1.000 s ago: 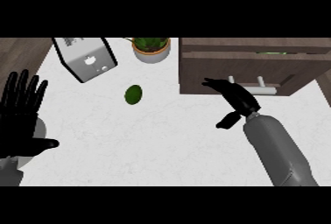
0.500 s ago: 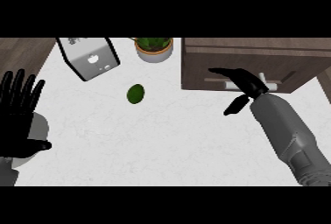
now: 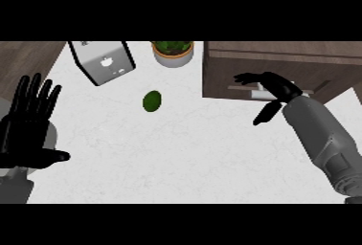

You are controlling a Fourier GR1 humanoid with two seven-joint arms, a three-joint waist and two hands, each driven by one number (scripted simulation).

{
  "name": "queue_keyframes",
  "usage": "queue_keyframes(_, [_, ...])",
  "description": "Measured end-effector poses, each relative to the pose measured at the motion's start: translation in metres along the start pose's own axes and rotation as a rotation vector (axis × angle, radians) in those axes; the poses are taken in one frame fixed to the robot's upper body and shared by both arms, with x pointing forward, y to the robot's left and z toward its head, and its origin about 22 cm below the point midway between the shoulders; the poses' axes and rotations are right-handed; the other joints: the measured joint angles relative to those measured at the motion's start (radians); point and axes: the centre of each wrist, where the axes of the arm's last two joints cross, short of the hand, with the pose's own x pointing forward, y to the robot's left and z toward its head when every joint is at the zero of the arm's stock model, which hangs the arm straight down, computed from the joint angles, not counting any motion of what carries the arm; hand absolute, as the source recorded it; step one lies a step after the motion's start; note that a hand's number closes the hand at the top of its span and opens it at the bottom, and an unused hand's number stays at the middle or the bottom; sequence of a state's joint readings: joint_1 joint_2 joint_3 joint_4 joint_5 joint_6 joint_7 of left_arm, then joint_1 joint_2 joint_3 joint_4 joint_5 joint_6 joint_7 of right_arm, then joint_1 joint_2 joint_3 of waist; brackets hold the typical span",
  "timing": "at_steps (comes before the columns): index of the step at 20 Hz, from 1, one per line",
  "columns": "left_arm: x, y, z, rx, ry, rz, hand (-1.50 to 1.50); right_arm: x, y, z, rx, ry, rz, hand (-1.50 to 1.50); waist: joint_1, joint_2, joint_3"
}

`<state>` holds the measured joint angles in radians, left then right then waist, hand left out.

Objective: Pick up the cup, place it into the drawer and close the drawer

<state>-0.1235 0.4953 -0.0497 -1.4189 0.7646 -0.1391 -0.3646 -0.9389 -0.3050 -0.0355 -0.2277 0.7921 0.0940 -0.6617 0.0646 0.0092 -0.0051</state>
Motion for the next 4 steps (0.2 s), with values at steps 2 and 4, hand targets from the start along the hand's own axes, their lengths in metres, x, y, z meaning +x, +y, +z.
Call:
queue_keyframes(2, [0.0009,-0.0032,-0.0049,-0.006,-0.002,0.002,-1.50,-0.0005,-0.0011,-0.0001,0.009,0.002,-0.010,-1.50,0.001,-0.001,0.000])
queue_keyframes(4, [-0.0009,0.0004,-0.0024,-0.004,0.000,-0.007,-1.50,-0.0031,-0.0017,0.0022,0.013,-0.007,-0.012,-1.50,0.005,-0.001,-0.001])
